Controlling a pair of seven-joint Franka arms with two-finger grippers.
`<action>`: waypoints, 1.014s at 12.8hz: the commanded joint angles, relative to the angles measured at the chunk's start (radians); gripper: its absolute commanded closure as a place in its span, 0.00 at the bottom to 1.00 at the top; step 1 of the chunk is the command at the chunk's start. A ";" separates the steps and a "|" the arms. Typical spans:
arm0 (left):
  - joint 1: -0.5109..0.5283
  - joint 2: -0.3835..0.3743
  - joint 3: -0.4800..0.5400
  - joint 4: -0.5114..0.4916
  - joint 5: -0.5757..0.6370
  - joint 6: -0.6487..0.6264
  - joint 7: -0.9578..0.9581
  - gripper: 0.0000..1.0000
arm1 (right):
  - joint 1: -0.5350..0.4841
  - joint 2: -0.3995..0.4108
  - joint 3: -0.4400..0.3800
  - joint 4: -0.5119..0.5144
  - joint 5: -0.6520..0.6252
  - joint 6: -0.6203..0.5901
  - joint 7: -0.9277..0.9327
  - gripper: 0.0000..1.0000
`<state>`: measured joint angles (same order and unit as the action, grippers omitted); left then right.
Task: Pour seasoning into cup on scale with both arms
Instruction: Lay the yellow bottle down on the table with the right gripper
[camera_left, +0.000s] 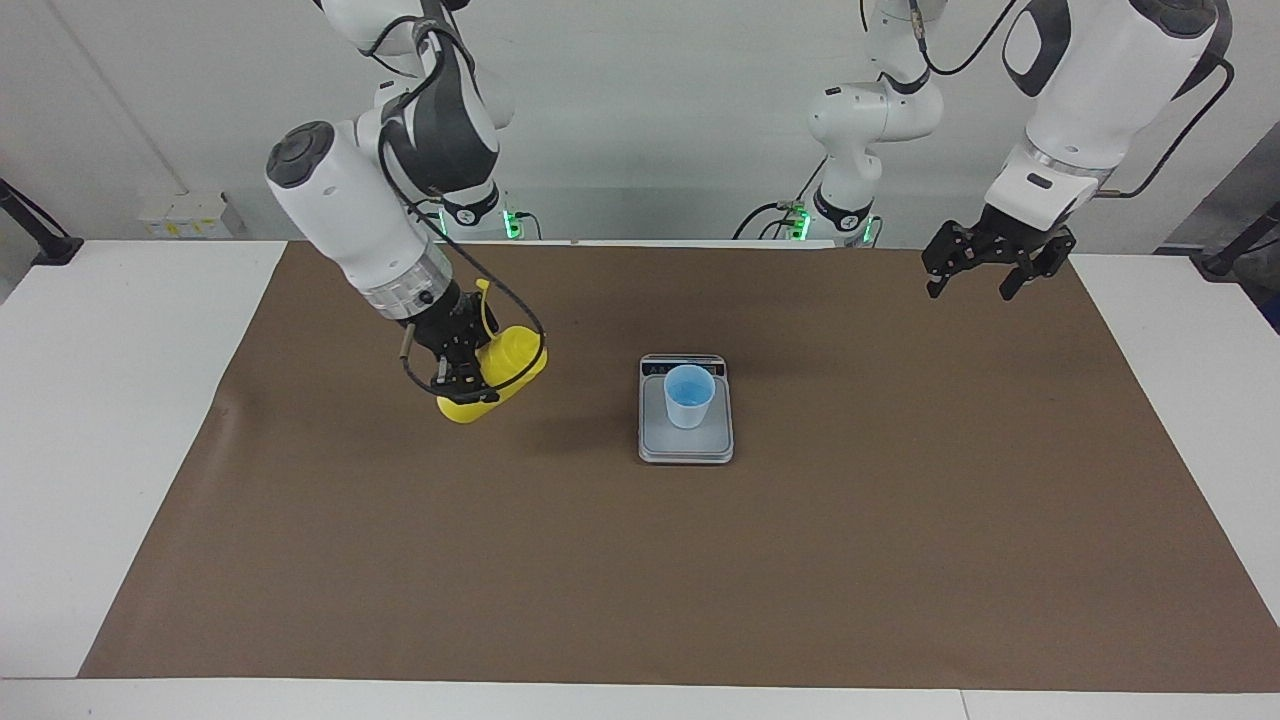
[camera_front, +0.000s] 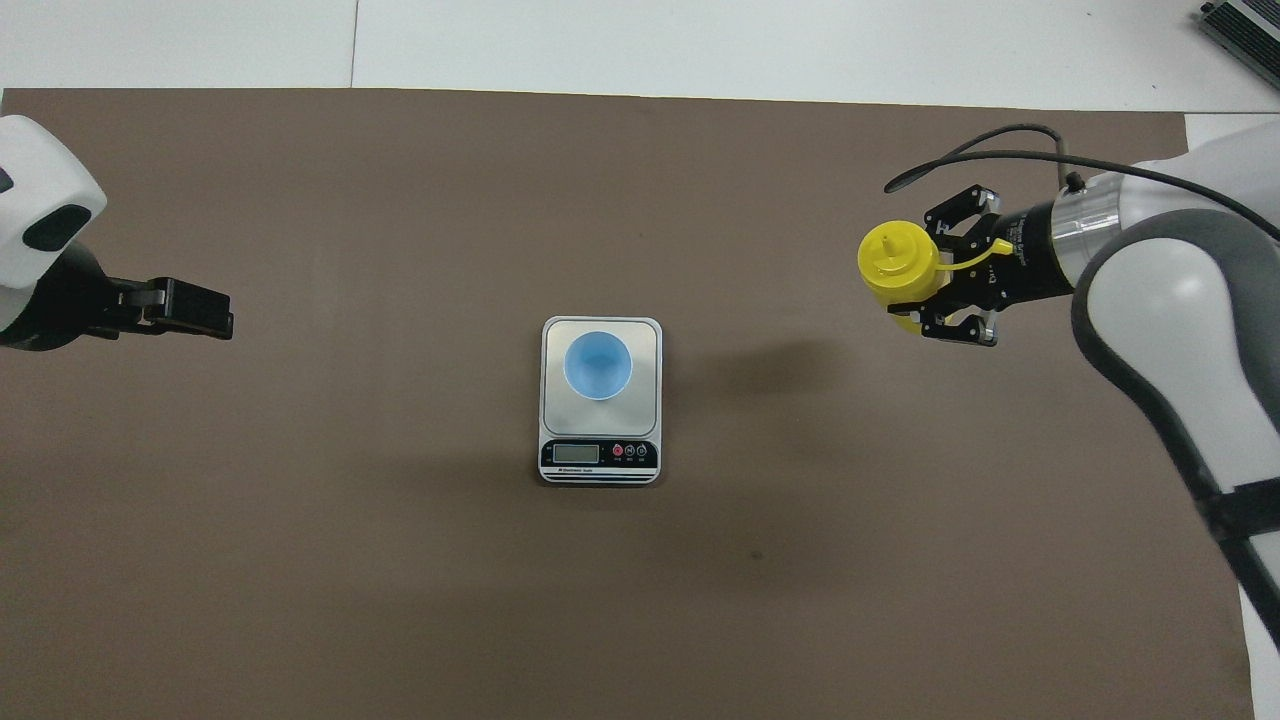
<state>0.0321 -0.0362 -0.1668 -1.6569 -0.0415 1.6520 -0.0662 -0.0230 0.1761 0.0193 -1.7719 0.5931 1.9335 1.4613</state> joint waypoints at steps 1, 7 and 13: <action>0.011 -0.024 0.000 -0.021 -0.017 -0.009 0.008 0.00 | -0.075 -0.043 0.013 -0.113 0.149 0.013 -0.169 1.00; 0.011 -0.024 0.000 -0.023 -0.017 -0.009 0.008 0.00 | -0.159 0.000 0.011 -0.250 0.367 0.047 -0.436 1.00; 0.011 -0.025 0.000 -0.023 -0.017 -0.009 0.008 0.00 | -0.187 0.025 0.011 -0.337 0.456 0.078 -0.639 0.42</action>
<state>0.0321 -0.0362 -0.1668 -1.6570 -0.0415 1.6520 -0.0662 -0.1992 0.2287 0.0179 -2.0744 1.0111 1.9914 0.8825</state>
